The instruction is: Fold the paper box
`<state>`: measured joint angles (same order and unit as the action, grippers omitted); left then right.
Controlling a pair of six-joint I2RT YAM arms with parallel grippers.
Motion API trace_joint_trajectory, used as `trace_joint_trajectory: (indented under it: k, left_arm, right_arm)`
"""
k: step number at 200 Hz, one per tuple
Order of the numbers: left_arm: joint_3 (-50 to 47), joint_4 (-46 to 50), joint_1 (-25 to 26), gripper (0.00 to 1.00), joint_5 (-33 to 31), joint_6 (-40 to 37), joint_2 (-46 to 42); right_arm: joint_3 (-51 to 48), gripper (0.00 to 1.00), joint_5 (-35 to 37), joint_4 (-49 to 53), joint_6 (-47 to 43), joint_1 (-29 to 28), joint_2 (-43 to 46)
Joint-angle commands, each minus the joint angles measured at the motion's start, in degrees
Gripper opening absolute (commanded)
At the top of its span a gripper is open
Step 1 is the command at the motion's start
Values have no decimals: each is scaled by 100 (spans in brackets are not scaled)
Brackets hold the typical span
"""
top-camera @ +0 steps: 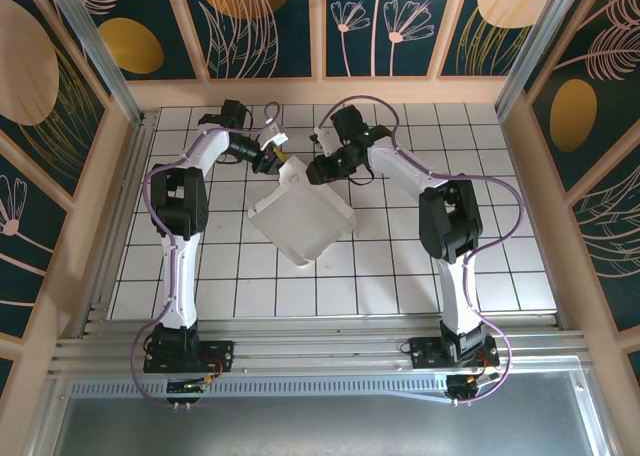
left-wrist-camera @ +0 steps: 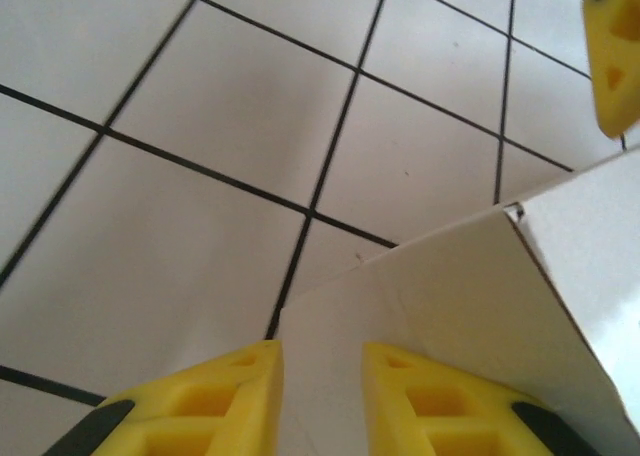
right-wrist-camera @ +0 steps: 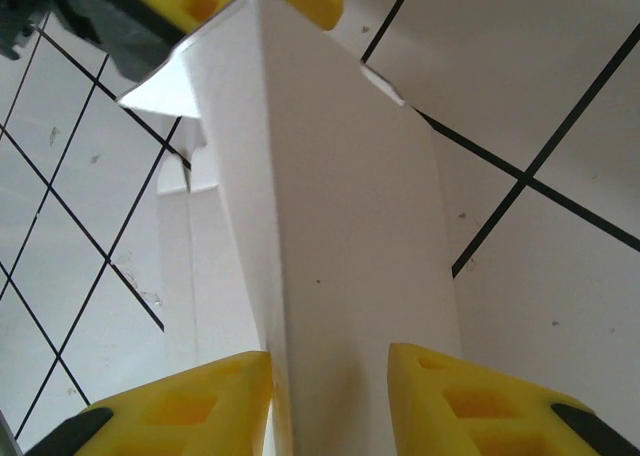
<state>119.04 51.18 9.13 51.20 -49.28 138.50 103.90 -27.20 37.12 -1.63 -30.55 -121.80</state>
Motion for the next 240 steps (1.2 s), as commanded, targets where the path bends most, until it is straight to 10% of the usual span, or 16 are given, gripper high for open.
trace_joint_trajectory:
  k: [1, 63, 112, 151, 240]
  left_arm:
    - [-99, 1177, 159, 30, 494, -723, -128]
    - [-388, 1017, 133, 32, -291, -435, -356]
    - [-2549, -2246, 125, 37, -1950, 662, -1825]
    - [-3559, -3351, 125, 35, -1336, 357, -2479]
    - [-2198, -2051, 185, 26, -379, 50, -1301]
  right_arm:
    - [0, 37, 598, -88, -110, -4, -349]
    - [7, 36, 617, -74, -122, -13, -354]
    - [112, 36, 621, -12, -171, -13, -405]
    - [244, 36, 611, 58, -188, -13, -485]
    - [211, 36, 510, 6, -198, -38, -516]
